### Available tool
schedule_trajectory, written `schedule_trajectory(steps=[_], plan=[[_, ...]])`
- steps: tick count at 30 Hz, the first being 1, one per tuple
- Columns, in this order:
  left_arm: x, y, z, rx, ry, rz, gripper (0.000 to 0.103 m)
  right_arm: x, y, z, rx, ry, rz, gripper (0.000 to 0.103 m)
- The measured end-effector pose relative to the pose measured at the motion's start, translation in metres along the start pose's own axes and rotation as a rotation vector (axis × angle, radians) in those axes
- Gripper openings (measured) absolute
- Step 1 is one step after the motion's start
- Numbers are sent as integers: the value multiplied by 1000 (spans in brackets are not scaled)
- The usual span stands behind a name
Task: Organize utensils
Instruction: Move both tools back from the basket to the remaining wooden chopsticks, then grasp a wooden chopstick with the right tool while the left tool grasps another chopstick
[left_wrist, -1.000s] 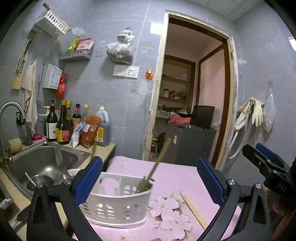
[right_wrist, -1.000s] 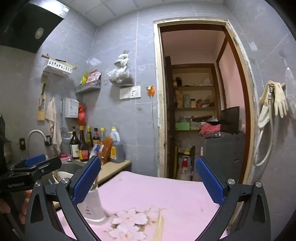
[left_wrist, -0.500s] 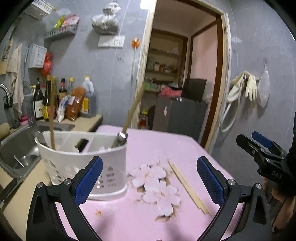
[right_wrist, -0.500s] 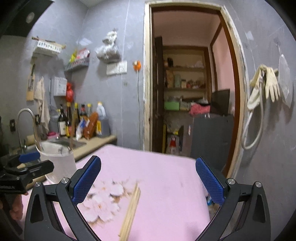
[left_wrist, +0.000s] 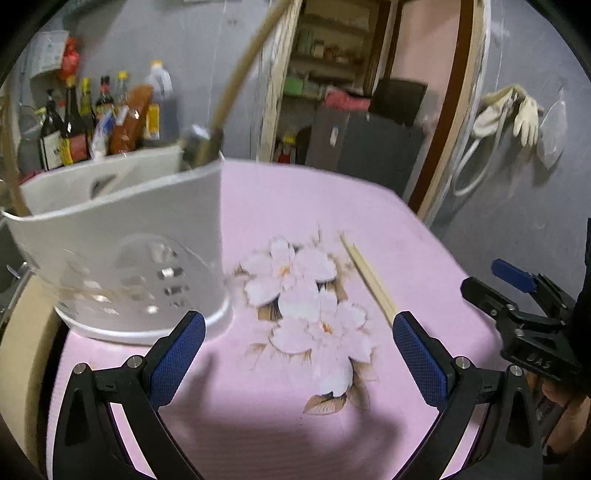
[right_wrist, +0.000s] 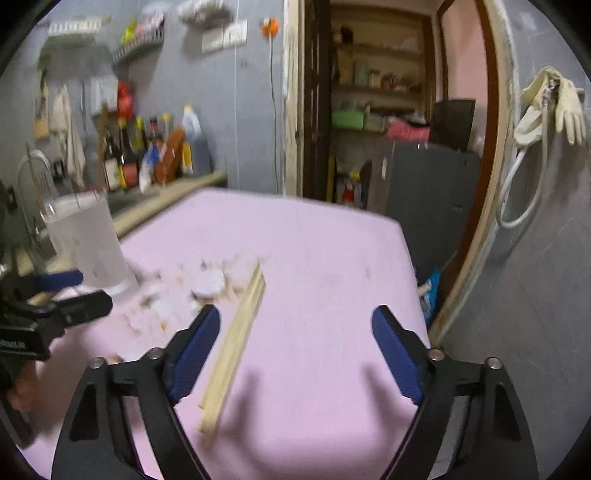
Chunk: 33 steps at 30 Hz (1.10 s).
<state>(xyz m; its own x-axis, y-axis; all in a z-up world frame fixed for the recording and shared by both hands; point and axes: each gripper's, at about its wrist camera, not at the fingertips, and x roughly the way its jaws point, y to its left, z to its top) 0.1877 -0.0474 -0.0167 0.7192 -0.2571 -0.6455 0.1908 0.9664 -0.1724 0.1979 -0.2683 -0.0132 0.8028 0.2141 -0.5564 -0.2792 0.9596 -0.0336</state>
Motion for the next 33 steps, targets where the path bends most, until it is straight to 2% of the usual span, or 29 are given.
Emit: schedule_trajectory(steps=[2,7,15,25,27,29,31,33], plan=[[8,1,-2,1,27,-2,99,8,0,-4,-4,49,8,69],[21,2,-3,8,70,36,99,23,2,-17,-16,152,59,59],[29,7,-4,-8,116,25,99,38,20,-22,-98,244,82,57],[33,5,7,-14,154,-24,98,52,23,-19,-145,273,48,56],[34,4,8,-11,156,-31,95,53,25,-18,-169,273,33,52],[36,0,9,-4,168,-42,90,52,19,-16,-161,266,26,36],[39,-3,9,10,183,-58,80,52,13,-15,-145,261,15,23],[45,-10,11,29,204,-82,73,50,5,-15,-123,257,22,19]])
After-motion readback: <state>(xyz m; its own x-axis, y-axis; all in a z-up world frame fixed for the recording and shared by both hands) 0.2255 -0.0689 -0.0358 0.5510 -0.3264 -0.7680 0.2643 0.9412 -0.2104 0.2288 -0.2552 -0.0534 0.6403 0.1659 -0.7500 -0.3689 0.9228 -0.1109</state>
